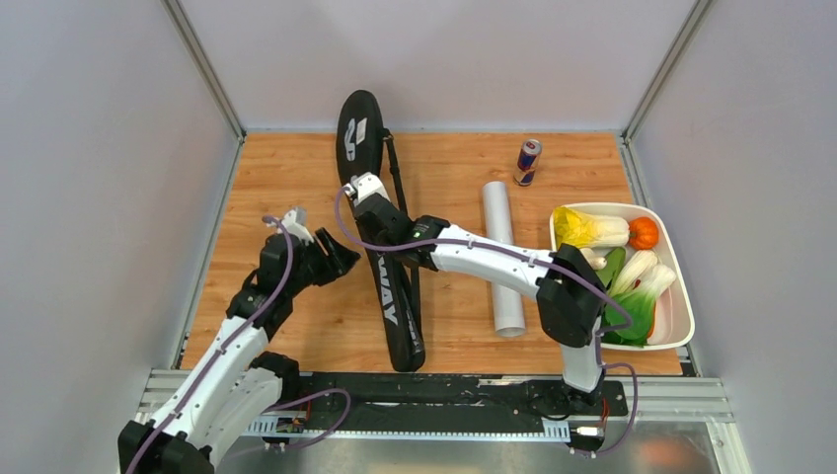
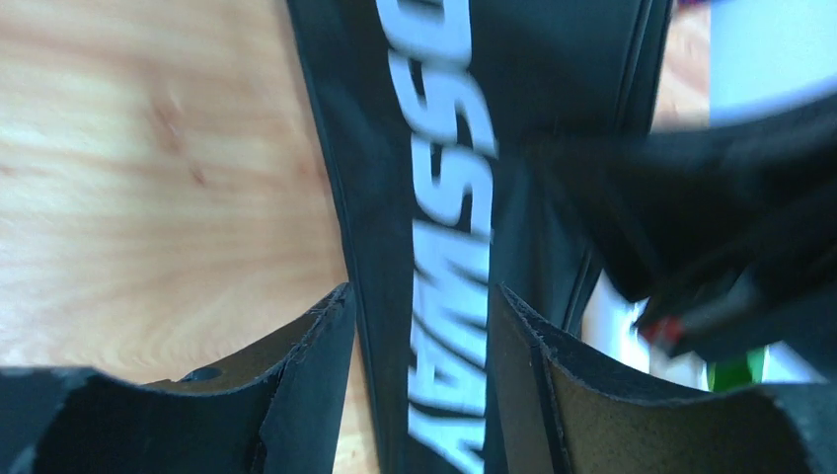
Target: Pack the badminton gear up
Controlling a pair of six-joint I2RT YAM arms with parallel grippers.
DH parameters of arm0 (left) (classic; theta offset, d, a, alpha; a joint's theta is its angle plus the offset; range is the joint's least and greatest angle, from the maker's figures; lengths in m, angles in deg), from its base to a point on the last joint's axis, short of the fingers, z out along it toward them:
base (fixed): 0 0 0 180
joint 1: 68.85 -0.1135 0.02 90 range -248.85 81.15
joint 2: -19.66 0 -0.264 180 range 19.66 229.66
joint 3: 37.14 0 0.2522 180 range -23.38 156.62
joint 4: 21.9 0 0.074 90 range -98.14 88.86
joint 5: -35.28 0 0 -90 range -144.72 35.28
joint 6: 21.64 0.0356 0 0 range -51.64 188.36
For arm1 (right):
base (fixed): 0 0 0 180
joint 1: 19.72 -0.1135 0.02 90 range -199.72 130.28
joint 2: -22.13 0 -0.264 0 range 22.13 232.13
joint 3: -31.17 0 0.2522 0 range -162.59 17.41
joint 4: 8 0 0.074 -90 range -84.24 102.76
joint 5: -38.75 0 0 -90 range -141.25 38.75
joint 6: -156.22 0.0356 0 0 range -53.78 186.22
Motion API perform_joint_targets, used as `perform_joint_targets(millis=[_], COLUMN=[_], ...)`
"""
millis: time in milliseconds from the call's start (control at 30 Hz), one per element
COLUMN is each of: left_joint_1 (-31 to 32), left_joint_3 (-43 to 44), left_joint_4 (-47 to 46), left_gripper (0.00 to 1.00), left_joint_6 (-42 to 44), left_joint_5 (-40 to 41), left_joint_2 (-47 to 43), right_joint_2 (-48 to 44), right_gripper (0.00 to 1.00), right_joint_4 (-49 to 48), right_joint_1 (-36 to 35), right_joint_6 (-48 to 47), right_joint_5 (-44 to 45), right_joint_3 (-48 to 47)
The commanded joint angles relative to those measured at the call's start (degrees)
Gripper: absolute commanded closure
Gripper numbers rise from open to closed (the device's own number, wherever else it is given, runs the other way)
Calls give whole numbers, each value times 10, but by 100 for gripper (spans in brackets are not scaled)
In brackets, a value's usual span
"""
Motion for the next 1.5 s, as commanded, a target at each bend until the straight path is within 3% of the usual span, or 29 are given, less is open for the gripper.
perform_joint_targets(millis=[0, 167, 367, 633, 1033, 1100, 1200, 1267, 1367, 1467], left_joint_1=[47, 144, 205, 254, 273, 277, 283, 284, 285, 285], left_joint_3=[-95, -164, -186, -192, -177, -177, -180, -186, -209, -223], left_joint_4=[-92, -192, -262, -288, -291, -288, -272, -254, -236, -227], left_gripper=[40, 39, 36, 36, 39, 48, 77, 93, 100, 100], left_joint_6=[-19, -65, -77, -95, -136, -144, -153, -163, -183, -189], left_joint_5=[-87, -38, 23, 97, 152, 158, 164, 172, 191, 200], left_joint_2=[-60, -93, -73, -51, 41, 47, 39, 21, -15, -30], right_joint_2=[35, 82, 120, 147, 170, 172, 171, 170, 161, 141], right_gripper=[100, 100, 100, 100, 100, 100, 100, 93, 81, 78], right_joint_4=[14, 69, 117, 140, 149, 150, 150, 150, 143, 129], right_joint_1=[6, 5, 5, -3, -31, -35, -36, -36, -37, -36], right_joint_6=[47, 82, 126, 135, 139, 139, 137, 134, 123, 117], right_joint_5=[51, 61, 72, 93, 115, 112, 102, 96, 73, 65], right_joint_3=[-106, -186, -248, -280, -311, -310, -301, -299, -296, -282])
